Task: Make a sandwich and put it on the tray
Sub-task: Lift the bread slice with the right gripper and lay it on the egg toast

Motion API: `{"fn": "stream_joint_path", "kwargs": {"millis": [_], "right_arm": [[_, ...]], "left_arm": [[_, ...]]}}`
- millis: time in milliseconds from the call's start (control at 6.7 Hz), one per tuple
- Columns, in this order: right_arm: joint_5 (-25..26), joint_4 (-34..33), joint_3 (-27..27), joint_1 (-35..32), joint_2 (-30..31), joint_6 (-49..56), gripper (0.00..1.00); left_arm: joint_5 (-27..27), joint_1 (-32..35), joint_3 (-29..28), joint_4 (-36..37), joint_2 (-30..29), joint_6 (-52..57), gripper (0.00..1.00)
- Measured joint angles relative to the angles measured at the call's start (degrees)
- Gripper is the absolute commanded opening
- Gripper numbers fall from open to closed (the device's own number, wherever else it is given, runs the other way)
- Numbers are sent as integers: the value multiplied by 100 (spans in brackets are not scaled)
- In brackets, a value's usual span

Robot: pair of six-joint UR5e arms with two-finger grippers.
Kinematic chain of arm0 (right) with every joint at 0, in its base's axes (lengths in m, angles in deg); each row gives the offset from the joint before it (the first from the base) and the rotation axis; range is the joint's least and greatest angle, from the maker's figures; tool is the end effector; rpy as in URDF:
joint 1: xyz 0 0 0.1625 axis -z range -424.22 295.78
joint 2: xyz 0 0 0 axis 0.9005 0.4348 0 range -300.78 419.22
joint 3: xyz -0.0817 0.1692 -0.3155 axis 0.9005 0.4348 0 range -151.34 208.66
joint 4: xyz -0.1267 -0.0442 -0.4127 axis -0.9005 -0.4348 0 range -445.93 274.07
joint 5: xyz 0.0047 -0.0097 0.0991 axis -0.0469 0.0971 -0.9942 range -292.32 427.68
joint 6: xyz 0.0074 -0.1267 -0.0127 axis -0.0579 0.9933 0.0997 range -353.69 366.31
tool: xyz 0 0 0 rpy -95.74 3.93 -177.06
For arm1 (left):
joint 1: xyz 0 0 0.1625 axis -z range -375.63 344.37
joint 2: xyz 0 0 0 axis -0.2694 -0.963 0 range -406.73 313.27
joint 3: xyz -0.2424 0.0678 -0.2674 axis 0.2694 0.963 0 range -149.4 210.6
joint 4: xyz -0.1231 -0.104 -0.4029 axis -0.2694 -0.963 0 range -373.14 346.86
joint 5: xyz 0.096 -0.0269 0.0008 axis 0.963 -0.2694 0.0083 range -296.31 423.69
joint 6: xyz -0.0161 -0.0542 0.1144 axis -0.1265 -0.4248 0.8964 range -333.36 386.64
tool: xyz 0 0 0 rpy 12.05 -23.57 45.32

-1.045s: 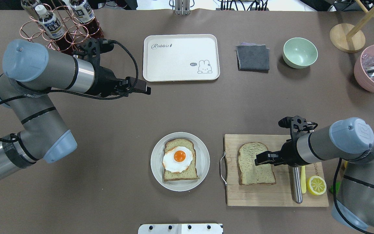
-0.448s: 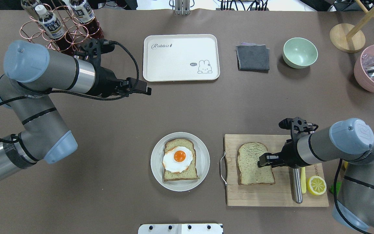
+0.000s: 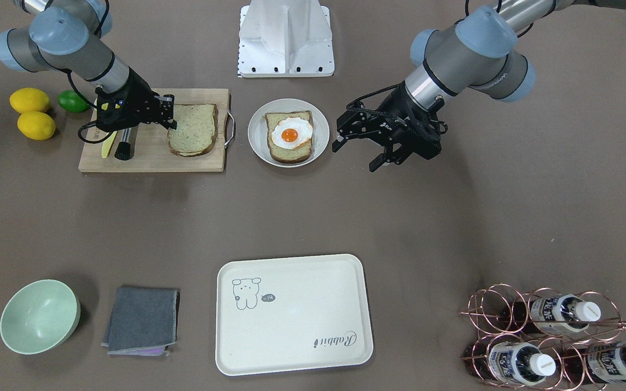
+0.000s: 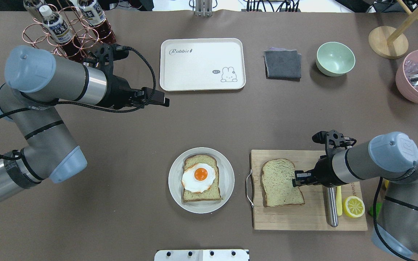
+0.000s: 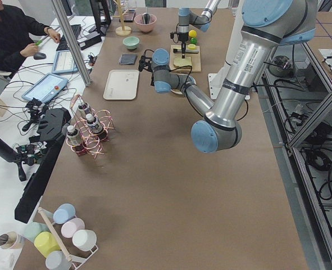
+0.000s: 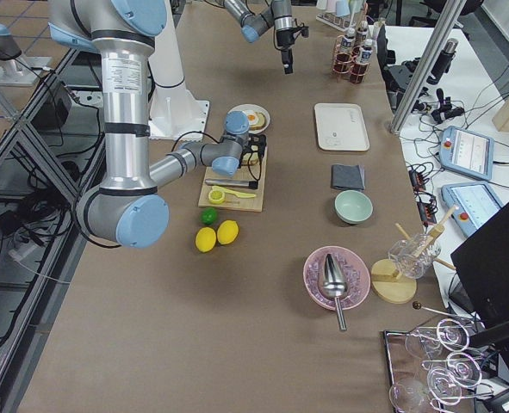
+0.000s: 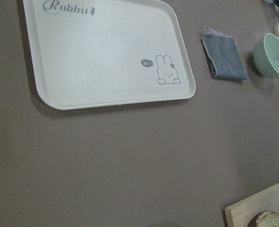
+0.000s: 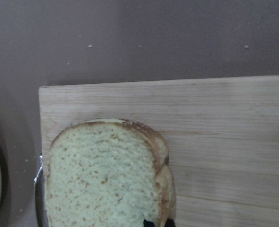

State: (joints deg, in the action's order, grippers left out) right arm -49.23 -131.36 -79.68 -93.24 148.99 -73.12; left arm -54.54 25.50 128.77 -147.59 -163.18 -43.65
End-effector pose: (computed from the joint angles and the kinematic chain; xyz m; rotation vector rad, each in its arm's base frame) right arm -0.4352 -0.3278 0.3606 -0.0300 -1.1558 0.0265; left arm 0.4286 -0.4711 0.1801 0.3269 1.3643 0.0294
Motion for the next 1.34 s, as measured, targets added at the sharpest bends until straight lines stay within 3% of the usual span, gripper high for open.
{"fn": "stream_joint_path", "kwargs": {"millis": [448,746,1343], "right_arm": [[-118,1060,54,-340,-14,-568,0],[-93,1194,409,-313,-606,-749,0],[383,-207,710,158,-2079,-759,0]], "left_arm": [[-7,49,12,-2,0,4,98],[-7,63,5,0,0,2,98],[1,76,-26,6,3,-13,98]]}}
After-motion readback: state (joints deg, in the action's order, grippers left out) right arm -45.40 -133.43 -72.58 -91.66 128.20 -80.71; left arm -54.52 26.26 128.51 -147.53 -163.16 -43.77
